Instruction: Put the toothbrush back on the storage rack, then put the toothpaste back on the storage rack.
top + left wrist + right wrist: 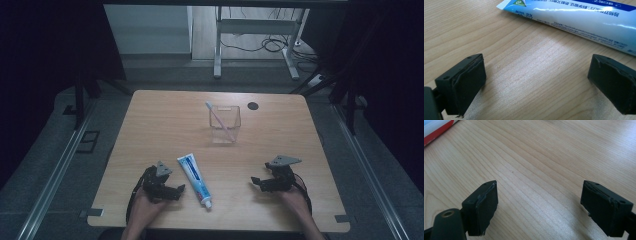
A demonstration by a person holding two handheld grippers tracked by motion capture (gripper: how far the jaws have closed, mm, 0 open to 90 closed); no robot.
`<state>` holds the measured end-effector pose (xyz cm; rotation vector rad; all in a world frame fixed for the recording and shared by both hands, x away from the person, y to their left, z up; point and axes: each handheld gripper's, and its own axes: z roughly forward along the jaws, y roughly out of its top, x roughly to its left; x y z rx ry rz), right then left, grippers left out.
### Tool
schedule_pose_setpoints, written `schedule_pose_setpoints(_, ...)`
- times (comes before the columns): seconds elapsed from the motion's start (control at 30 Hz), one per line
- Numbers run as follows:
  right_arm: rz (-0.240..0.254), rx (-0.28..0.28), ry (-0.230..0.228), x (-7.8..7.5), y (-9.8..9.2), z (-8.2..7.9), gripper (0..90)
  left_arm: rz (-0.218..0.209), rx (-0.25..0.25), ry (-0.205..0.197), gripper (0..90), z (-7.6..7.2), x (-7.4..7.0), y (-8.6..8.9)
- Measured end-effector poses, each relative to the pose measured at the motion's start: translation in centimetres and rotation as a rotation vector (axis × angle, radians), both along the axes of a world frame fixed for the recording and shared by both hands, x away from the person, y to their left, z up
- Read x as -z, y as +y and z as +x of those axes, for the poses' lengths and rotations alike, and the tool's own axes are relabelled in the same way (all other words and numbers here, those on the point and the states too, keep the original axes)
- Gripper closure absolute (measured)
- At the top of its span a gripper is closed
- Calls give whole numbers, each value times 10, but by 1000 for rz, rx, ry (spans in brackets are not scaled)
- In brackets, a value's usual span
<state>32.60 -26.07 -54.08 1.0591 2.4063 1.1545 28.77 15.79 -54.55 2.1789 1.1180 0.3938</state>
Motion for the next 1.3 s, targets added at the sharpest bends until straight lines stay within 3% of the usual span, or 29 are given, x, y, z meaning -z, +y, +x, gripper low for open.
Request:
schedule_pose_setpoints(0.1, -36, -6, 18, 1, 1, 1, 155, -1, 0, 0, 19, 0, 0, 0)
schedule_pose_setpoints(0.23, -85, -17, -8, 2, 5, -1, 146, -2, -2, -1, 39, 0, -1, 2)
schedule_pose_setpoints(0.37, -84, -18, -7, 2, 4, -1, 145, -16, -11, 4, 97, -1, -3, 4)
schedule_pose_setpoints(0.5, -84, -18, -7, 2, 4, -1, 145, -60, 5, 24, 147, 0, -6, 3)
schedule_pose_setpoints(0.63, -85, -17, -7, 2, 4, -1, 145, -56, 20, -3, 171, -3, -13, -1)
schedule_pose_setpoints(0.83, -85, -11, -6, 2, 5, 0, 144, -105, 39, -16, 309, -5, -24, -1)
schedule_pose_setpoints(1.3, -84, -5, -4, 2, 5, 0, 142, -137, 195, -4, 665, -7, -35, -28)
